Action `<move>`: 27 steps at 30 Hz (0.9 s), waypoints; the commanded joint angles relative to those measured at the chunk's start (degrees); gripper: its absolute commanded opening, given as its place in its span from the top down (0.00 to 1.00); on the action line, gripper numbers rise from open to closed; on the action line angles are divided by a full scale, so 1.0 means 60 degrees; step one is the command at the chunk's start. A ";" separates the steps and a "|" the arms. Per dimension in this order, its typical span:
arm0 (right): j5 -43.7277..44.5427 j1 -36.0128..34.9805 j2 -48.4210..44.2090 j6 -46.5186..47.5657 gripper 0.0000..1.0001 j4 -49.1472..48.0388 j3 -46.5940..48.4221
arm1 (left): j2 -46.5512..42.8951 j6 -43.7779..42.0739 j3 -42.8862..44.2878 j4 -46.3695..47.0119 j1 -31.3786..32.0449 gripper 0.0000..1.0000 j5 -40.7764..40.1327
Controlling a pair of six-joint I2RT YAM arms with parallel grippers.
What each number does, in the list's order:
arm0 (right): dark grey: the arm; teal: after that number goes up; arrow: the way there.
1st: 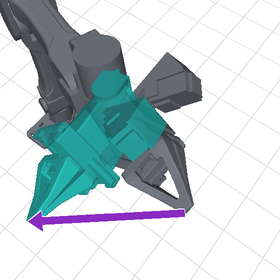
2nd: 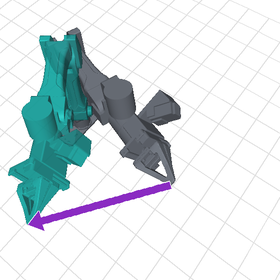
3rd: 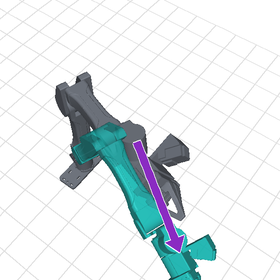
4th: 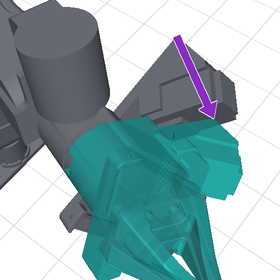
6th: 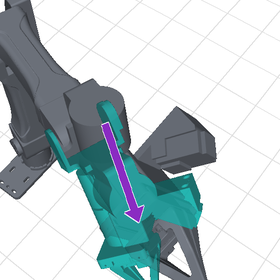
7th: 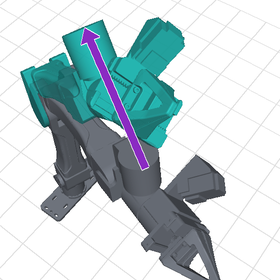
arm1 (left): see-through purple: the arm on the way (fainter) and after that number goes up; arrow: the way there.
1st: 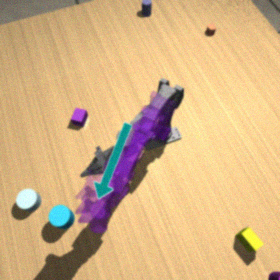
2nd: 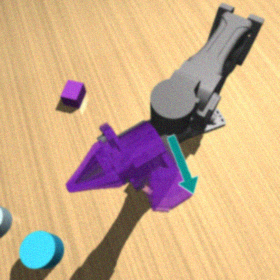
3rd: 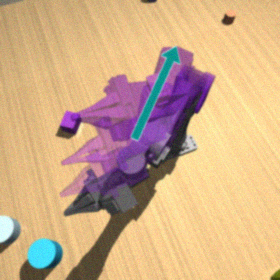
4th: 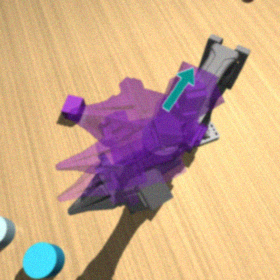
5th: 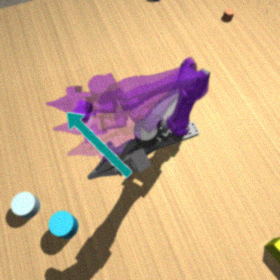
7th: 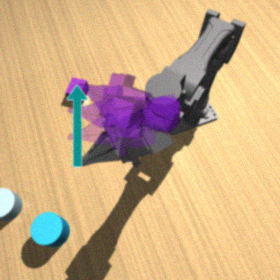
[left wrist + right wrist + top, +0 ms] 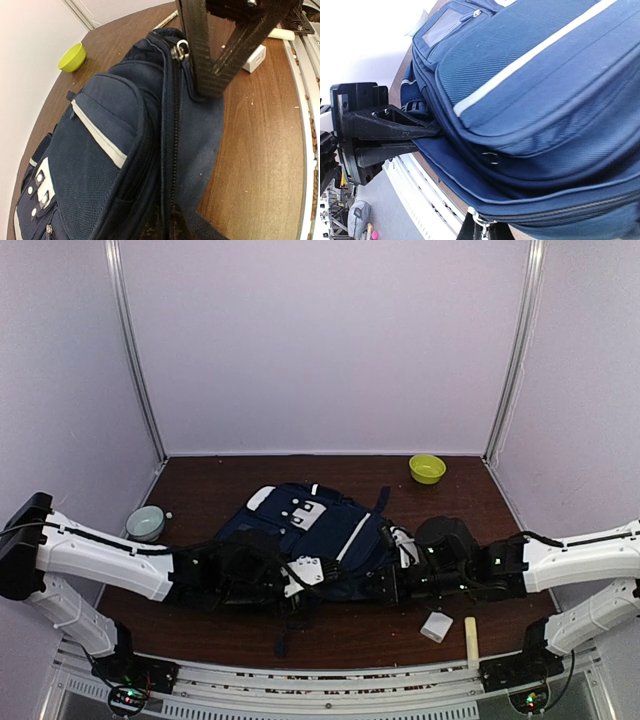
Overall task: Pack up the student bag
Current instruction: Zip the student bag into the largest pocket of the bag.
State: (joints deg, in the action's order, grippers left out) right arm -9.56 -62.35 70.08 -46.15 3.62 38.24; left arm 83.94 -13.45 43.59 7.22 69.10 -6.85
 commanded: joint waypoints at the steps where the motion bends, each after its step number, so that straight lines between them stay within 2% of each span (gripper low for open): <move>1: 0.0195 0.0284 -0.0390 0.0217 1.00 0.0004 -0.0160 | -0.0353 0.0030 -0.0192 -0.0583 -0.0135 1.00 -0.0500; 11: 0.0166 0.0508 -0.0829 0.0597 1.00 0.0563 -0.0223 | -0.1014 0.0192 -0.0800 -0.0677 -0.0173 1.00 -0.0193; 18: -0.0172 0.0729 -0.0863 0.0704 1.00 0.0587 -0.0232 | -0.0969 0.0385 -0.0850 -0.0825 -0.0164 1.00 0.0146; 23: -0.1306 0.0717 -0.0738 0.0938 1.00 0.0435 -0.0044 | -0.0970 0.0347 -0.0561 -0.1170 -0.0164 1.00 0.0634; 25: -0.1837 0.0620 -0.0670 0.1059 1.00 0.0332 0.0091 | -0.0954 0.0303 -0.0136 -0.1633 -0.0163 0.90 0.1046; 27: -0.1973 0.0435 -0.0592 0.1268 1.00 0.0444 0.0293 | -0.1004 0.0306 0.0320 -0.2041 -0.0157 0.68 0.1581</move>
State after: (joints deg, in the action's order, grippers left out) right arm -18.09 -59.07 66.83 -41.21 7.14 37.12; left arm 79.13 -12.32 40.84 1.41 68.58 -3.05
